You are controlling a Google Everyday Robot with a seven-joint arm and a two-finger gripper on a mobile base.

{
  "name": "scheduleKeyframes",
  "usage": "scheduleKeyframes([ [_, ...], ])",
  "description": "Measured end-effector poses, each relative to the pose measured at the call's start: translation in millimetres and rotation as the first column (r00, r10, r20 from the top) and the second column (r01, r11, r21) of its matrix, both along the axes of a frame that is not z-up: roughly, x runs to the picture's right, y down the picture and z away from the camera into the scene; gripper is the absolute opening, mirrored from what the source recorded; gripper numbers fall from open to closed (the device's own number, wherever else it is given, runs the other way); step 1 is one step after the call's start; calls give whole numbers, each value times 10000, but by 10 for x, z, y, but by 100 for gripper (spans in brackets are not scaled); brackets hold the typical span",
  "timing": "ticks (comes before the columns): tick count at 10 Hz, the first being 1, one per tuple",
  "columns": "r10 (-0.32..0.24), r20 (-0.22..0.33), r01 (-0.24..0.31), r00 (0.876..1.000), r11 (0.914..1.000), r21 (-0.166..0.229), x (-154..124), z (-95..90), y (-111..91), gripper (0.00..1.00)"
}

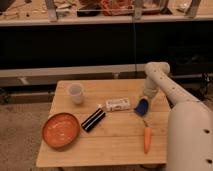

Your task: Place the white sponge in the ceramic bowl

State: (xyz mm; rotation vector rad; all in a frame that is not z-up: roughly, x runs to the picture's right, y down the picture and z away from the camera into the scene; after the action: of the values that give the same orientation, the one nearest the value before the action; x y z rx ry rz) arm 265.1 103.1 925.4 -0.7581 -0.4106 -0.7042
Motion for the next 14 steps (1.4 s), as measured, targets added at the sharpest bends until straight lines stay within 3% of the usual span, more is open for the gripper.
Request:
scheduleKeyframes([
  [1, -43, 18, 43, 10000, 10000, 13, -4, -4, -8, 21],
  [4, -315, 134, 314, 9994, 9995, 52, -4, -18, -24, 36],
  [9, -636, 258, 634, 9976, 9979, 110, -22, -41, -54, 16],
  [10, -684, 281, 681, 9973, 9976, 121, -27, -46, -60, 17],
  [12, -831, 330, 827, 9960, 9965, 142, -41, -57, -73, 29],
  [13, -902, 335, 897, 9954, 9958, 168, -53, -67, -80, 28],
  [14, -1048, 372, 1040, 9938, 9943, 226, -118, -97, -109, 19],
])
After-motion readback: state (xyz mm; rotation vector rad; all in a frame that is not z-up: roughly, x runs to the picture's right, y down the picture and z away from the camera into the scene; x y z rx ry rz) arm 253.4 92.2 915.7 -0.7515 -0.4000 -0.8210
